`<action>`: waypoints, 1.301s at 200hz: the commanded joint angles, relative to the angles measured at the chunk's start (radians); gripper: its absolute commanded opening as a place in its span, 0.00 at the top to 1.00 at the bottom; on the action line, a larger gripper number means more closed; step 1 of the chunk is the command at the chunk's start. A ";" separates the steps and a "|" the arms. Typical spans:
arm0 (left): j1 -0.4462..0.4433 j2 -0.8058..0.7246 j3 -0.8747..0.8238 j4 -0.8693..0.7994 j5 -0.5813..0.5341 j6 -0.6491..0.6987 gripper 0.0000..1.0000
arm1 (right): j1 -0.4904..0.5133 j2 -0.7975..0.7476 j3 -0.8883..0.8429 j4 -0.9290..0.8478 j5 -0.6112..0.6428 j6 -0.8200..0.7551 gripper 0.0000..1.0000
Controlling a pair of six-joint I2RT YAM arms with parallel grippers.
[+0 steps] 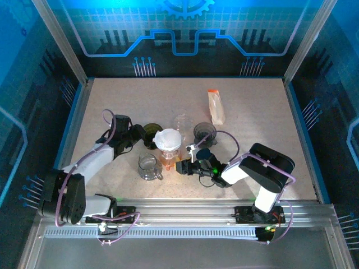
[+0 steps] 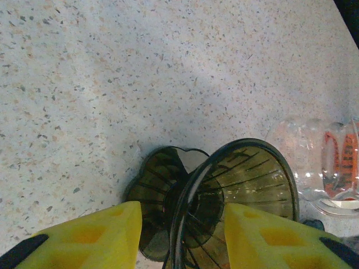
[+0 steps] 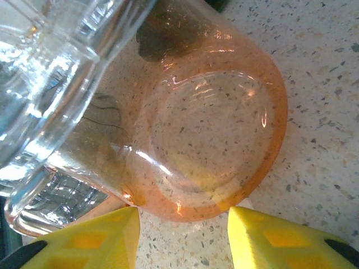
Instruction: Place the coffee filter in the dripper
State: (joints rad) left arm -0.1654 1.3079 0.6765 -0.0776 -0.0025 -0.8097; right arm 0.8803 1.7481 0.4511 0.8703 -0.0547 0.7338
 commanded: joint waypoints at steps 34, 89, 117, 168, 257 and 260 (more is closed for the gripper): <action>0.007 0.086 0.018 0.047 -0.001 0.010 0.65 | -0.015 0.047 0.013 -0.010 -0.004 0.018 0.53; -0.006 0.122 0.033 0.037 -0.010 -0.006 0.76 | -0.019 0.050 0.013 -0.013 -0.009 0.019 0.53; -0.011 0.103 0.037 0.006 -0.038 -0.013 0.83 | -0.024 0.053 0.018 -0.020 -0.011 0.019 0.53; -0.010 0.016 0.014 -0.070 -0.079 -0.028 1.00 | -0.029 0.069 0.042 -0.024 -0.010 0.022 0.53; 0.061 -0.289 -0.110 -0.280 -0.097 -0.048 1.00 | -0.052 0.167 0.181 -0.039 -0.033 0.022 0.54; 0.062 -0.299 -0.115 -0.283 -0.095 -0.049 1.00 | -0.053 0.172 0.187 -0.040 -0.035 0.023 0.54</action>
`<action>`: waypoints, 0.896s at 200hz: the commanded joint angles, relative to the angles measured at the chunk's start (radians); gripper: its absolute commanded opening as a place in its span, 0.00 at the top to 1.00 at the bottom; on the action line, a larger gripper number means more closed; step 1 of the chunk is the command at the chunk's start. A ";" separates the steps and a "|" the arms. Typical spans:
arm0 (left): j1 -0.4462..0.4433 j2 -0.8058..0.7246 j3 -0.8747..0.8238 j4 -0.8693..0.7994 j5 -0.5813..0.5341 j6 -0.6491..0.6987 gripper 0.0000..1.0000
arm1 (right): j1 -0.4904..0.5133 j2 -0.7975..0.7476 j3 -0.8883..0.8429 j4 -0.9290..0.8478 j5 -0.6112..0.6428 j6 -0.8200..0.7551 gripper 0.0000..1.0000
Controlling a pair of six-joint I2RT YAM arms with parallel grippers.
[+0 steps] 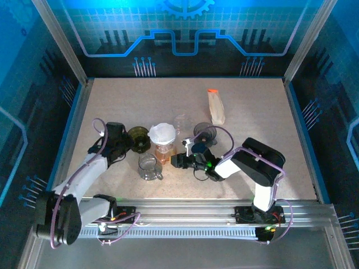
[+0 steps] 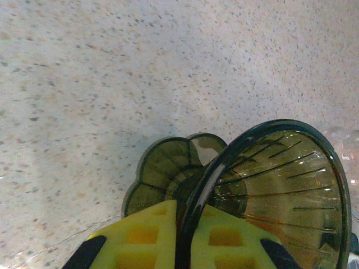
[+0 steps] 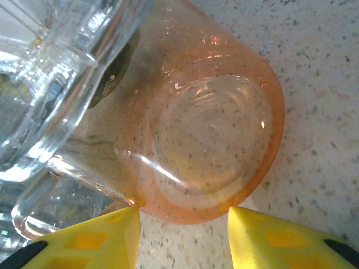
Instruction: Place the coffee filter in the dripper
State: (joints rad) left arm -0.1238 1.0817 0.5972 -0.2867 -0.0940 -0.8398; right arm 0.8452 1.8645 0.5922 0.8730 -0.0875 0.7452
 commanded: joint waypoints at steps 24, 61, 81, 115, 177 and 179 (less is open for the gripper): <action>0.029 -0.134 -0.056 -0.114 -0.008 -0.023 1.00 | -0.026 0.097 0.111 -0.062 -0.015 0.011 0.54; 0.050 -0.175 -0.058 -0.166 -0.016 -0.013 1.00 | -0.042 0.170 0.225 -0.106 -0.036 0.003 0.55; 0.073 -0.185 -0.061 -0.181 -0.022 -0.010 1.00 | -0.051 0.202 0.276 -0.125 -0.041 0.000 0.55; 0.106 -0.193 -0.078 -0.192 -0.016 -0.001 1.00 | -0.069 0.246 0.364 -0.157 -0.050 -0.001 0.55; 0.111 -0.197 -0.099 -0.193 -0.009 0.011 1.00 | -0.074 0.217 0.345 -0.141 -0.058 0.009 0.42; 0.111 -0.195 -0.100 -0.192 -0.008 0.011 1.00 | -0.074 0.213 0.339 -0.139 -0.057 0.009 0.42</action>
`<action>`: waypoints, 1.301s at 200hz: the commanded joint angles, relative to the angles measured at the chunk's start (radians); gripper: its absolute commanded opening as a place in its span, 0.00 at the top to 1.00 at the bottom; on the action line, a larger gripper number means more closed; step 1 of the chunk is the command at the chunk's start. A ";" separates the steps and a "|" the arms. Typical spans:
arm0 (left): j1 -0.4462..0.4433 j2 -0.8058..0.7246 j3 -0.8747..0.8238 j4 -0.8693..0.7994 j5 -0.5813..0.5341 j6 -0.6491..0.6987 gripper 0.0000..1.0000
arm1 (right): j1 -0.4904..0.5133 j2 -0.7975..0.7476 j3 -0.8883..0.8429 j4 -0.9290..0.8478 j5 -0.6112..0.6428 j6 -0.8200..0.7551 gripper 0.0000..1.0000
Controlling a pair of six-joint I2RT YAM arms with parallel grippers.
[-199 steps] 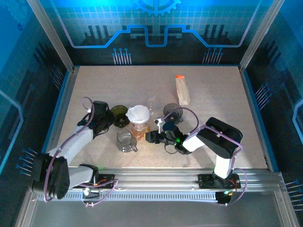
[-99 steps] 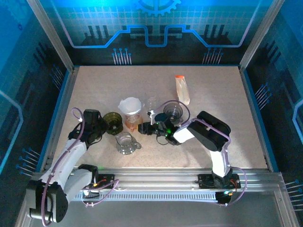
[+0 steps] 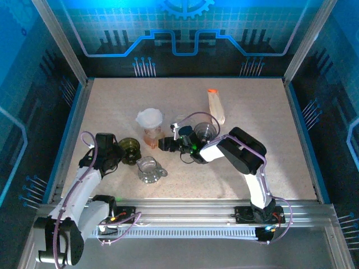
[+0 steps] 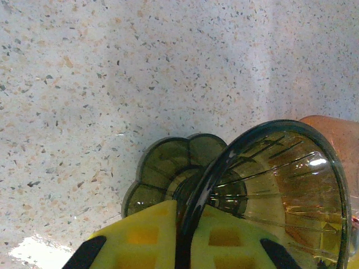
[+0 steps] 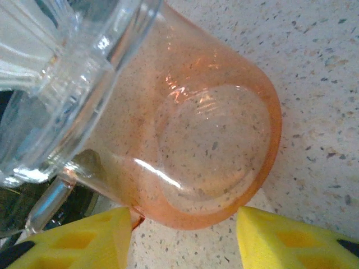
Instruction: Place the coffee filter in the dripper
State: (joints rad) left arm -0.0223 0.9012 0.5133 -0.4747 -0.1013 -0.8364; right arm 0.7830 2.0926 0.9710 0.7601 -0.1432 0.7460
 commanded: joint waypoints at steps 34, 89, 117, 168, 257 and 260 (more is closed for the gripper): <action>0.010 0.009 -0.035 0.026 0.025 0.003 1.00 | -0.007 -0.108 -0.168 0.044 0.008 0.041 0.39; 0.012 0.013 -0.053 0.026 0.063 -0.002 0.90 | 0.039 -0.348 -0.354 0.010 -0.009 0.008 0.38; 0.012 0.000 -0.062 0.021 0.074 -0.005 0.72 | 0.068 -0.423 -0.384 -0.064 -0.091 -0.062 0.37; 0.013 -0.089 -0.049 -0.022 0.101 -0.012 0.42 | 0.129 -0.497 -0.358 -0.235 -0.163 -0.262 0.36; 0.013 -0.265 -0.004 -0.111 0.214 -0.079 0.01 | 0.239 -0.436 -0.158 -0.526 -0.094 -0.496 0.35; 0.013 -0.267 -0.003 -0.111 0.218 -0.083 0.01 | 0.243 -0.432 -0.151 -0.535 -0.085 -0.501 0.36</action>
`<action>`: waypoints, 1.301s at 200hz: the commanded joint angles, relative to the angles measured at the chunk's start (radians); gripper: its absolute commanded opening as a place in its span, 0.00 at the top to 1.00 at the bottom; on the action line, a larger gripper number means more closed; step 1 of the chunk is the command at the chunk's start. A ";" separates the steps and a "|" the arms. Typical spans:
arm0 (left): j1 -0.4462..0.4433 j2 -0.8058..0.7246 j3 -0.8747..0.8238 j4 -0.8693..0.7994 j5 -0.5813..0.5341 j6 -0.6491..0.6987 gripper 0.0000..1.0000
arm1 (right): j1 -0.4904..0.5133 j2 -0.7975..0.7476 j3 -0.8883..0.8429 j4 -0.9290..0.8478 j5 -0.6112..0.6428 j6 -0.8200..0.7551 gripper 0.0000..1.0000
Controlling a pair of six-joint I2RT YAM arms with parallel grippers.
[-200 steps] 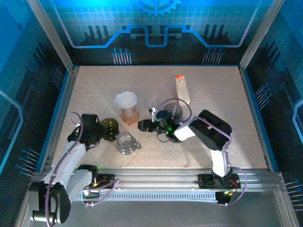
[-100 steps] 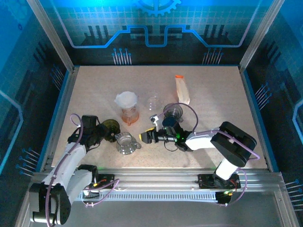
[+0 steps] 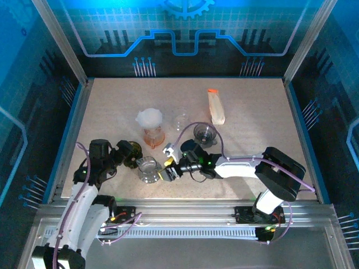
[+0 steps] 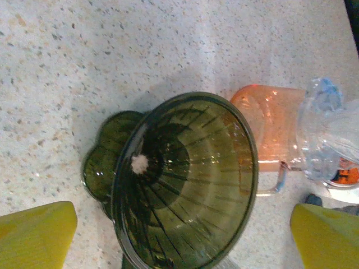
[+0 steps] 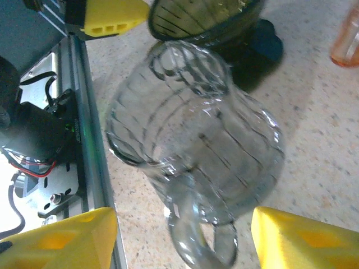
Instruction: Place the coffee filter in the dripper
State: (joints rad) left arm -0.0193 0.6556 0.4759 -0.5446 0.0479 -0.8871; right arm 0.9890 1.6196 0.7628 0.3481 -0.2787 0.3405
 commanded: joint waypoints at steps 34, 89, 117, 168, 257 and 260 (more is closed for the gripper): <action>0.010 -0.030 0.043 -0.049 0.101 -0.046 0.01 | 0.077 0.067 0.099 -0.188 0.149 -0.142 0.41; 0.010 -0.063 0.033 -0.059 0.121 -0.053 0.01 | 0.103 0.061 0.098 -0.199 0.208 -0.156 0.70; 0.010 -0.078 0.047 -0.071 0.133 -0.046 0.01 | 0.121 0.010 0.059 -0.202 0.234 -0.143 0.88; 0.003 -0.107 0.081 -0.071 0.175 -0.040 0.01 | 0.167 -0.200 -0.102 -0.256 0.370 -0.072 0.95; -0.039 -0.140 0.054 -0.020 0.186 -0.070 0.01 | 0.227 -0.607 -0.338 -0.503 0.648 0.148 0.92; -0.039 -0.140 0.053 -0.020 0.187 -0.070 0.01 | 0.227 -0.615 -0.343 -0.506 0.648 0.153 0.92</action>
State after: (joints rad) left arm -0.0509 0.5251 0.5293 -0.5930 0.2043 -0.9443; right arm 1.1999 1.0775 0.4488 -0.0952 0.2867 0.4152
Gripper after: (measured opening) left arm 0.990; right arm 0.141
